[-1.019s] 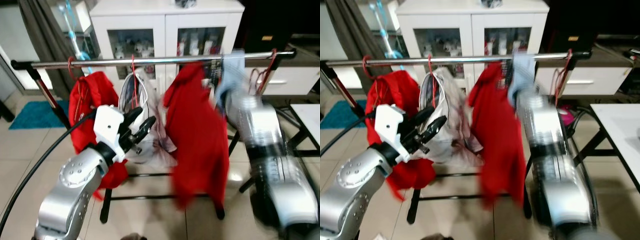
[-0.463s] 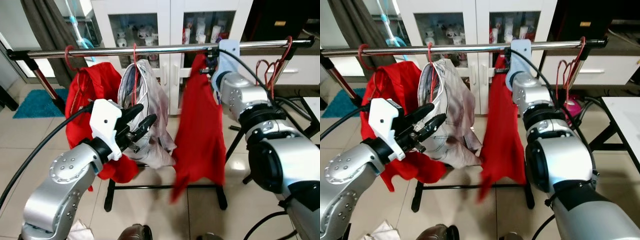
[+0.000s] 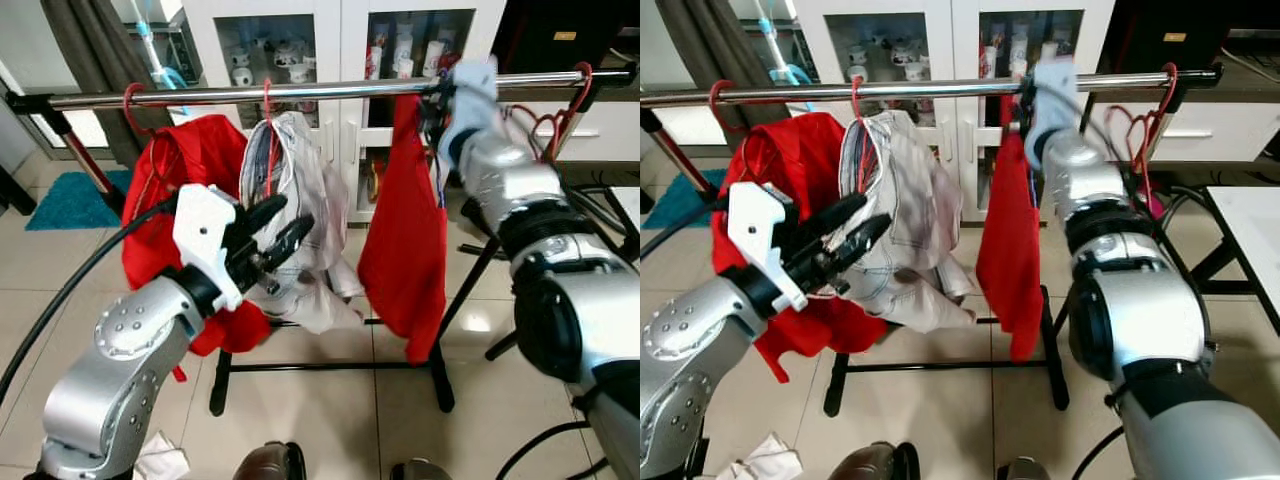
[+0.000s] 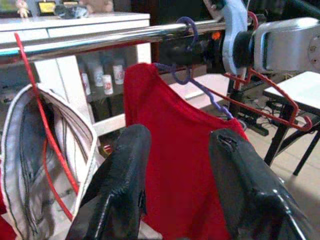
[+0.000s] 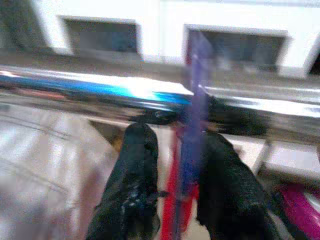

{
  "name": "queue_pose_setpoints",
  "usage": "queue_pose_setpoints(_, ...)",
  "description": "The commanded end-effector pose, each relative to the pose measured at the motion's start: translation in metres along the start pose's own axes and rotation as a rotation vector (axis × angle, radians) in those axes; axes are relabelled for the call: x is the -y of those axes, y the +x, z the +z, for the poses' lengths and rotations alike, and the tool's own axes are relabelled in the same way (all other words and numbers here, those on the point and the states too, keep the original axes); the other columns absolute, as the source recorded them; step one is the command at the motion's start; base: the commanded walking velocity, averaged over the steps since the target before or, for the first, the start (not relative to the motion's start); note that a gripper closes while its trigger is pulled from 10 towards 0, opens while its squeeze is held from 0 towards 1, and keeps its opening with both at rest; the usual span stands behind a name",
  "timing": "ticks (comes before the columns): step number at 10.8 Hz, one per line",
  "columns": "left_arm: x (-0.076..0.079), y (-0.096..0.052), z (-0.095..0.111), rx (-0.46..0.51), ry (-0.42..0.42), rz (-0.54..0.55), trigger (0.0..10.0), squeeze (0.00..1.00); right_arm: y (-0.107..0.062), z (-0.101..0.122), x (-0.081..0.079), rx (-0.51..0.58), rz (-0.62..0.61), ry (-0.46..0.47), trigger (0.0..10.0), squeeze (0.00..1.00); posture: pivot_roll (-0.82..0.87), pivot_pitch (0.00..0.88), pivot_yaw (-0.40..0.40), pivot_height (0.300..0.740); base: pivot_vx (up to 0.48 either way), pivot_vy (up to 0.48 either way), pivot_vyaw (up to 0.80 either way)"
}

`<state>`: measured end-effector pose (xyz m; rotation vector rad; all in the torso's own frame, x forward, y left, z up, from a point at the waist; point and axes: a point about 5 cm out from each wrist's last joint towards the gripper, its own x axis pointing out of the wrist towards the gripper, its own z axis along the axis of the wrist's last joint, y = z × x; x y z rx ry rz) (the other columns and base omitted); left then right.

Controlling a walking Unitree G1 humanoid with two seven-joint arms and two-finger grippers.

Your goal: Hang hanger

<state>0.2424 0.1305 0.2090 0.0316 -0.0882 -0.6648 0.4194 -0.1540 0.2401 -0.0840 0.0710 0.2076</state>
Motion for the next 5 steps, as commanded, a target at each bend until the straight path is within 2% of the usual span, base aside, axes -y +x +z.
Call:
queue_pose_setpoints(1, -0.005, 0.0, -0.007, -0.037, 0.016, 0.017, 10.0, 0.0, -0.016, 0.004, -0.007, 0.011, 0.118, -0.008, 10.0, 1.0, 0.03, 0.042, 0.086, 0.74, 0.0, 0.0, 0.0)
queue_pose_setpoints(2, -0.006, 0.0, -0.011, -0.053, 0.015, 0.023, 10.0, 0.0, -0.023, 0.006, -0.01, 0.027, 0.136, -0.009, 10.0, 1.0, 0.03, 0.021, 0.09, 0.74, 0.0, 0.0, 0.0)
queue_pose_setpoints(3, -0.009, 0.0, -0.02, -0.091, 0.023, 0.06, 10.0, 0.0, -0.047, 0.004, -0.02, 0.035, 0.188, -0.055, 10.0, 1.0, 0.02, 0.001, 0.088, 0.74, 0.0, 0.0, 0.0)
queue_pose_setpoints(4, -0.01, -0.001, -0.026, -0.105, 0.021, 0.089, 10.0, 0.0, -0.067, -0.002, -0.028, 0.033, 0.226, -0.058, 10.0, 1.0, 0.02, 0.0, 0.085, 0.74, 0.0, 0.0, 0.0)
queue_pose_setpoints(5, -0.01, -0.003, -0.029, -0.104, 0.015, 0.121, 10.0, 0.0, -0.085, -0.015, -0.036, 0.063, 0.25, 0.038, 10.0, 1.0, 0.02, 0.0, 0.085, 0.74, 0.0, 0.0, 0.0)
